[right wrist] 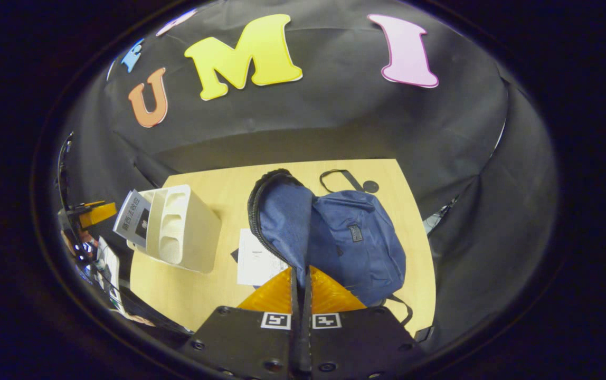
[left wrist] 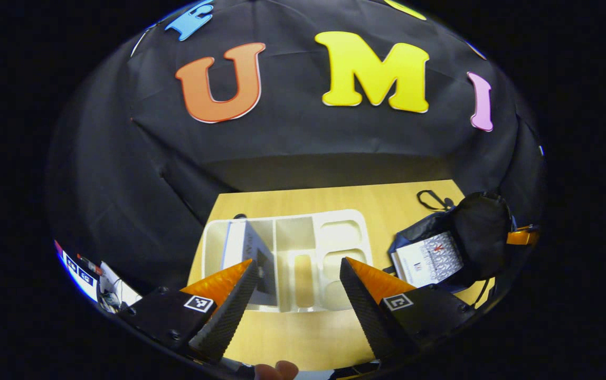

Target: Open the schoolbag, grab two books from the bookshelf and put them into the schoolbag.

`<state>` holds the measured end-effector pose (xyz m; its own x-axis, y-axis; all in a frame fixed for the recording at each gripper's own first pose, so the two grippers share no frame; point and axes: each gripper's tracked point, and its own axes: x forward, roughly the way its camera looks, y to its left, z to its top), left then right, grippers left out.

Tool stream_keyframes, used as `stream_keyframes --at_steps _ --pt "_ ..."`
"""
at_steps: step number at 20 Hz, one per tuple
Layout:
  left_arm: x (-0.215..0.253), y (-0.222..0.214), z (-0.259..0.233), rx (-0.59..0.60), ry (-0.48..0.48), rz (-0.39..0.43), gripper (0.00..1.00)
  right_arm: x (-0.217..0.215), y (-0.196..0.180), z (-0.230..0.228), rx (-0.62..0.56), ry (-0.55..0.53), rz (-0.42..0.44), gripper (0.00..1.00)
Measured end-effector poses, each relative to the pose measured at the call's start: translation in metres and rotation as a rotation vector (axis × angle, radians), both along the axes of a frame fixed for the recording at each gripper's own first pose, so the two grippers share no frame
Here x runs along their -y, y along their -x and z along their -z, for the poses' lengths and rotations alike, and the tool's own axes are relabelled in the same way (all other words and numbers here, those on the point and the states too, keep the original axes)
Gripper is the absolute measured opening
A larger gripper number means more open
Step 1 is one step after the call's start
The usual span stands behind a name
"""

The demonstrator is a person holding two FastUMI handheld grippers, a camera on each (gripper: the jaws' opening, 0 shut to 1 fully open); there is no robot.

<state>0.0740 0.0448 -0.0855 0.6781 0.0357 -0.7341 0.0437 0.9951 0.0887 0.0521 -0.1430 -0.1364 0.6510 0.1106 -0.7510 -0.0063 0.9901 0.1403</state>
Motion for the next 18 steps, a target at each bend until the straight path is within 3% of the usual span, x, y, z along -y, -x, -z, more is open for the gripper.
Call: stream_keyframes --at_steps 7,14,18 --pt "-0.072 -0.016 0.006 -0.198 0.013 -0.02 0.99 0.002 0.0 0.0 -0.006 -0.009 0.014 0.0" --pt "-0.08 -0.028 0.069 -0.46 0.087 -0.036 1.0 0.009 0.005 0.003 -0.011 -0.019 0.039 0.0" --pt "-0.082 -0.032 0.095 -0.533 0.094 -0.056 1.0 0.012 0.006 0.003 -0.014 -0.026 0.053 0.0"
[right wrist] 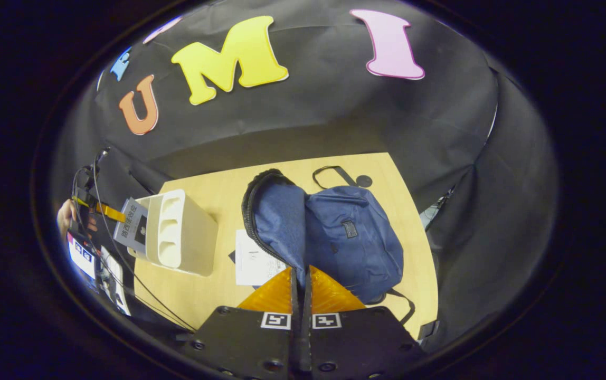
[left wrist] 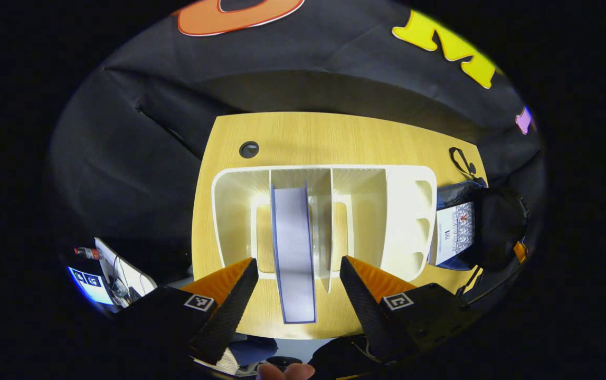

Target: Open the schoolbag, grab two books from the bookshelf and put them into the schoolbag.

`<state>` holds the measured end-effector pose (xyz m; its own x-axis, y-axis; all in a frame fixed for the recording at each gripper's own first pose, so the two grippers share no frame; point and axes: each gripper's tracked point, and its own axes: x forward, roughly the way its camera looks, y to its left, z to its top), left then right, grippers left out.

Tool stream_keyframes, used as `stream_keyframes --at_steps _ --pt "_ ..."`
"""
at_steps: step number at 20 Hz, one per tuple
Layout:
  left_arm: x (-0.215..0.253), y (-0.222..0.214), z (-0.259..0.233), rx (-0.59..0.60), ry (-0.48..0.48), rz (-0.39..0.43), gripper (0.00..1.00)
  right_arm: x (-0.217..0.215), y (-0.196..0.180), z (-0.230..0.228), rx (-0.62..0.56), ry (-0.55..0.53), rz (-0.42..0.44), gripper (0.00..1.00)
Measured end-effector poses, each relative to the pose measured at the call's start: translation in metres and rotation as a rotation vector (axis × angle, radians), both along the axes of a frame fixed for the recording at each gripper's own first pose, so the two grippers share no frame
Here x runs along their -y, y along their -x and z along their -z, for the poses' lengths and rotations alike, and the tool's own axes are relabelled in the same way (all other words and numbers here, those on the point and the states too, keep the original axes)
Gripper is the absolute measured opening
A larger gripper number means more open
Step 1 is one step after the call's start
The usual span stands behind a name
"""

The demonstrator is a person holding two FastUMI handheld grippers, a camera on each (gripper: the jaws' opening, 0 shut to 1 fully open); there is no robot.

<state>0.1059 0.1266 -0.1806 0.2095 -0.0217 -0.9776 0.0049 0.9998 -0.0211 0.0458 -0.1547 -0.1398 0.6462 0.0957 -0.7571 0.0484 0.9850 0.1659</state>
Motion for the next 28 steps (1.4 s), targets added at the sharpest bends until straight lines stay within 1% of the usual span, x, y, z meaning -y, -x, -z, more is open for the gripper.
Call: stream_keyframes --at_steps 6,7,8,9,12,13,14,15,16,17,18,19,20,21,23,24,25,28 --pt "-0.001 0.004 0.024 -0.079 0.024 -0.034 1.0 -0.002 -0.001 0.002 -0.002 -0.003 0.003 0.0" --pt "0.0 0.005 0.026 -0.088 0.029 -0.038 0.92 -0.002 -0.001 0.003 -0.003 -0.005 0.003 0.0" --pt "0.0 0.007 0.027 -0.096 0.031 -0.042 0.99 -0.002 0.0 0.004 -0.002 -0.004 0.003 0.0" --pt "0.0 0.007 0.029 -0.099 0.029 -0.041 0.89 -0.002 -0.001 0.004 -0.002 -0.006 0.004 0.0" --pt "-0.005 0.004 0.03 -0.092 0.008 -0.036 0.81 -0.001 0.0 0.004 -0.001 -0.009 0.005 0.0" --pt "-0.004 0.004 0.031 -0.092 0.007 -0.039 0.75 -0.001 0.0 0.004 0.0 -0.012 0.008 0.0" --pt "-0.005 0.004 0.032 -0.095 0.004 -0.045 0.72 0.0 0.0 0.005 0.0 -0.014 0.009 0.0" --pt "-0.006 0.005 0.034 -0.099 0.004 -0.05 0.63 0.0 0.0 0.004 0.002 -0.015 0.011 0.0" --pt "-0.006 0.007 0.035 -0.106 0.001 -0.055 0.71 0.0 0.001 0.005 0.002 -0.017 0.012 0.0" --pt "-0.007 0.008 0.037 -0.111 -0.001 -0.062 0.61 0.0 0.001 0.006 0.002 -0.018 0.012 0.0" --pt "-0.007 0.009 0.035 -0.116 -0.009 -0.076 0.58 0.0 0.002 0.006 0.001 -0.019 0.011 0.0" --pt "-0.005 0.011 0.035 -0.12 -0.001 -0.082 0.56 0.0 0.002 0.006 0.002 -0.021 0.011 0.0" --pt "-0.002 0.012 0.033 -0.121 0.012 -0.081 0.49 0.0 0.002 0.006 0.003 -0.023 0.011 0.0" --pt "-0.002 0.013 0.032 -0.117 0.01 -0.087 0.47 -0.001 0.001 0.006 0.003 -0.025 0.01 0.0" --pt "-0.003 0.019 0.022 -0.112 0.003 -0.091 0.45 -0.001 0.002 0.007 0.005 -0.029 0.007 0.0" --pt "-0.003 0.021 0.015 -0.102 0.0 -0.083 0.47 -0.002 0.002 0.007 0.006 -0.03 0.006 0.0" --pt "-0.004 0.023 0.009 -0.09 -0.005 -0.074 0.43 -0.002 0.001 0.007 0.007 -0.031 0.002 0.0" --pt "-0.007 0.039 -0.021 -0.048 -0.013 -0.047 0.41 -0.006 0.0 0.008 0.01 -0.035 -0.008 0.0"
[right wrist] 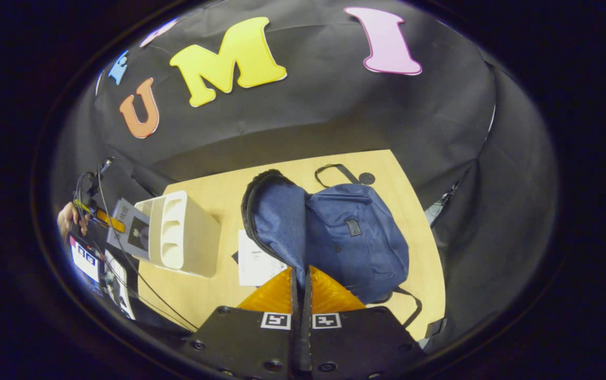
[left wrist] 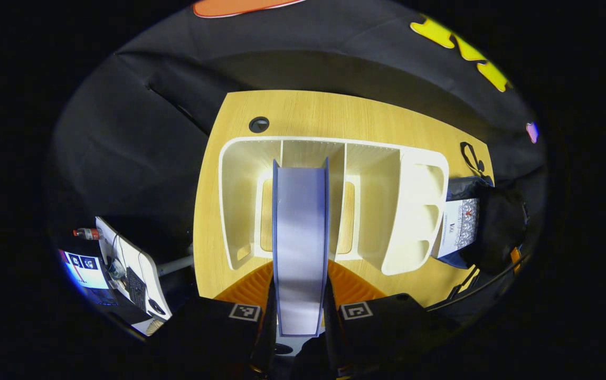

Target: Open the schoolbag, grab two books from the bookshelf and put them into the schoolbag.

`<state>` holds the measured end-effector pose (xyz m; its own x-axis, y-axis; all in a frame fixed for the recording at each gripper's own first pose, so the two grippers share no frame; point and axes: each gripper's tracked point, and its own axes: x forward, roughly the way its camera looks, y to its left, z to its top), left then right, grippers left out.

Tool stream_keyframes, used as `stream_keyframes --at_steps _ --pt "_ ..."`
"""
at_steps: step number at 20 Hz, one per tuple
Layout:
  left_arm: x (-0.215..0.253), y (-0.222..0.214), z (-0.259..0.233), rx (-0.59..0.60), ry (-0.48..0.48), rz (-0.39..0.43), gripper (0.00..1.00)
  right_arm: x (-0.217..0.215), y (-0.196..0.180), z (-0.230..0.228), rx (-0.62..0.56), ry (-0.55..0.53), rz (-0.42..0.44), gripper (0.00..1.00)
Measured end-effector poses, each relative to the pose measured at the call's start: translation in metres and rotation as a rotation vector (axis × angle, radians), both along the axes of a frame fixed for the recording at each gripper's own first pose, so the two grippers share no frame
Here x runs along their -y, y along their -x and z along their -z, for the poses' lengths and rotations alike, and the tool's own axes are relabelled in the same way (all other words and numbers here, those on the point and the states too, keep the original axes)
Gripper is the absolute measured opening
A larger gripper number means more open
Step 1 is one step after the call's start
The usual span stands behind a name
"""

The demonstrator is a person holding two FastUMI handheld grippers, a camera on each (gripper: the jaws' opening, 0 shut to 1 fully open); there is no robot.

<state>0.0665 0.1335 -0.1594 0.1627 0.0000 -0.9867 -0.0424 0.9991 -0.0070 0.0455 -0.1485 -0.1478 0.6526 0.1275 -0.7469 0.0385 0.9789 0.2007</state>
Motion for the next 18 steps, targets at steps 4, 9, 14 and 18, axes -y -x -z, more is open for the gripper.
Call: stream_keyframes --at_steps 4,9,14,18 --pt "0.005 0.023 -0.053 0.07 0.045 -0.008 0.41 -0.002 0.002 0.001 0.004 -0.001 -0.013 0.0" --pt "0.01 0.034 -0.125 0.218 0.069 0.022 0.35 -0.002 0.002 0.001 0.005 -0.003 -0.017 0.0" --pt "0.052 0.033 -0.167 0.328 0.104 0.114 0.39 0.001 0.005 0.0 0.009 -0.006 -0.012 0.0" --pt "0.107 0.028 -0.171 0.35 0.213 0.144 0.39 0.008 0.007 0.0 0.013 -0.015 0.0 0.0"
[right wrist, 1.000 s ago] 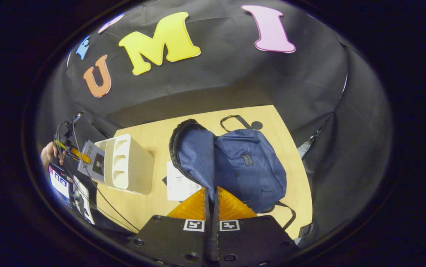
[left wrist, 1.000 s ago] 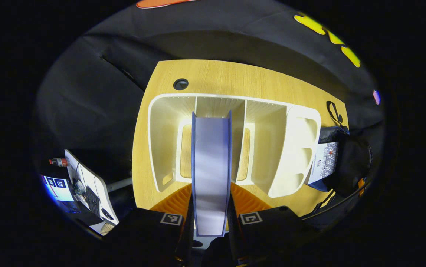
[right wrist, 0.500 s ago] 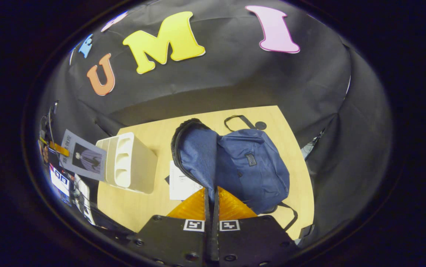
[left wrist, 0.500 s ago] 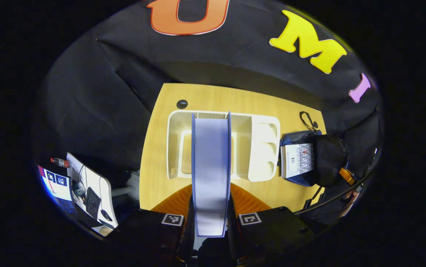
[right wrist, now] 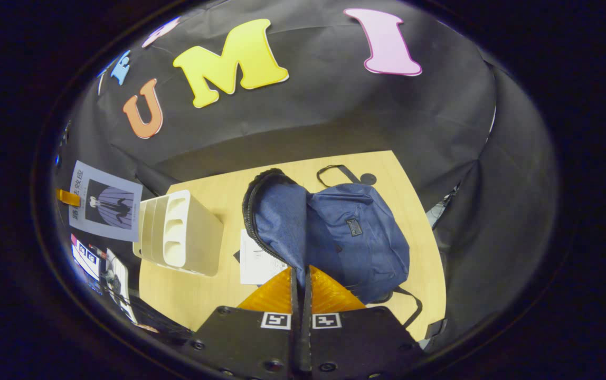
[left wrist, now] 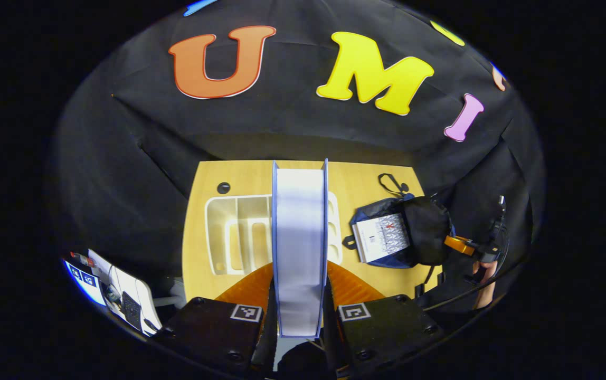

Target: Open the schoolbag, grab two books from the bookshelf and put them into the schoolbag.

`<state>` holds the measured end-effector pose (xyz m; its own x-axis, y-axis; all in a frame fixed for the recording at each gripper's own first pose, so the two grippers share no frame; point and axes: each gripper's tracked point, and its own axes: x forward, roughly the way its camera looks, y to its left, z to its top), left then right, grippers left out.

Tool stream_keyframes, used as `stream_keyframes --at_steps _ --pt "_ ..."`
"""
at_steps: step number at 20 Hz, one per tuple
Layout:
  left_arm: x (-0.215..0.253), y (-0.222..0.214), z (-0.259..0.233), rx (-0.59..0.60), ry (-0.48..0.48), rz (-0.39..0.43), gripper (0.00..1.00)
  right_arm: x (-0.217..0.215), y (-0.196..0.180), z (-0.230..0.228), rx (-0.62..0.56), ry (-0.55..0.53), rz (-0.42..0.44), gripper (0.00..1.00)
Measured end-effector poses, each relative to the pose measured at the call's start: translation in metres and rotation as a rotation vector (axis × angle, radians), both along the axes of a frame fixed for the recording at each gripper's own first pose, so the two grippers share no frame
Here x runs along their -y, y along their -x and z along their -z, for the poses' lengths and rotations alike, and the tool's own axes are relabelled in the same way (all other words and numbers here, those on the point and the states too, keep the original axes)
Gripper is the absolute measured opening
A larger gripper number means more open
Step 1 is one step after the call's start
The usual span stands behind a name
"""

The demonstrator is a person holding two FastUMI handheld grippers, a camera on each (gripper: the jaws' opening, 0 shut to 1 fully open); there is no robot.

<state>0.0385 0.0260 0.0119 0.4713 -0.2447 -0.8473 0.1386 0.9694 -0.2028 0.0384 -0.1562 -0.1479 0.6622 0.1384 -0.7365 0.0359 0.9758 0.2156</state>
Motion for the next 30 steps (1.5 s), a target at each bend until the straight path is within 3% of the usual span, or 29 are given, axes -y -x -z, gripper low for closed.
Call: stream_keyframes --at_steps 7,10,19,25,30 --pt "0.077 -0.012 0.011 -0.029 0.241 0.016 0.39 0.01 0.002 -0.001 0.002 -0.008 0.017 0.0" --pt "0.112 -0.007 0.023 -0.099 0.359 0.022 0.39 0.011 0.001 0.0 -0.001 -0.007 0.013 0.0" --pt "0.205 0.004 0.109 -0.214 0.455 0.094 0.39 0.018 -0.002 -0.003 -0.008 -0.013 0.025 0.0" --pt "0.256 0.006 0.168 -0.282 0.602 0.034 0.39 0.024 -0.001 -0.007 -0.01 -0.023 0.021 0.0" --pt "0.27 0.001 0.205 -0.286 0.649 -0.002 0.39 0.028 -0.002 -0.02 0.003 0.002 0.007 0.0"
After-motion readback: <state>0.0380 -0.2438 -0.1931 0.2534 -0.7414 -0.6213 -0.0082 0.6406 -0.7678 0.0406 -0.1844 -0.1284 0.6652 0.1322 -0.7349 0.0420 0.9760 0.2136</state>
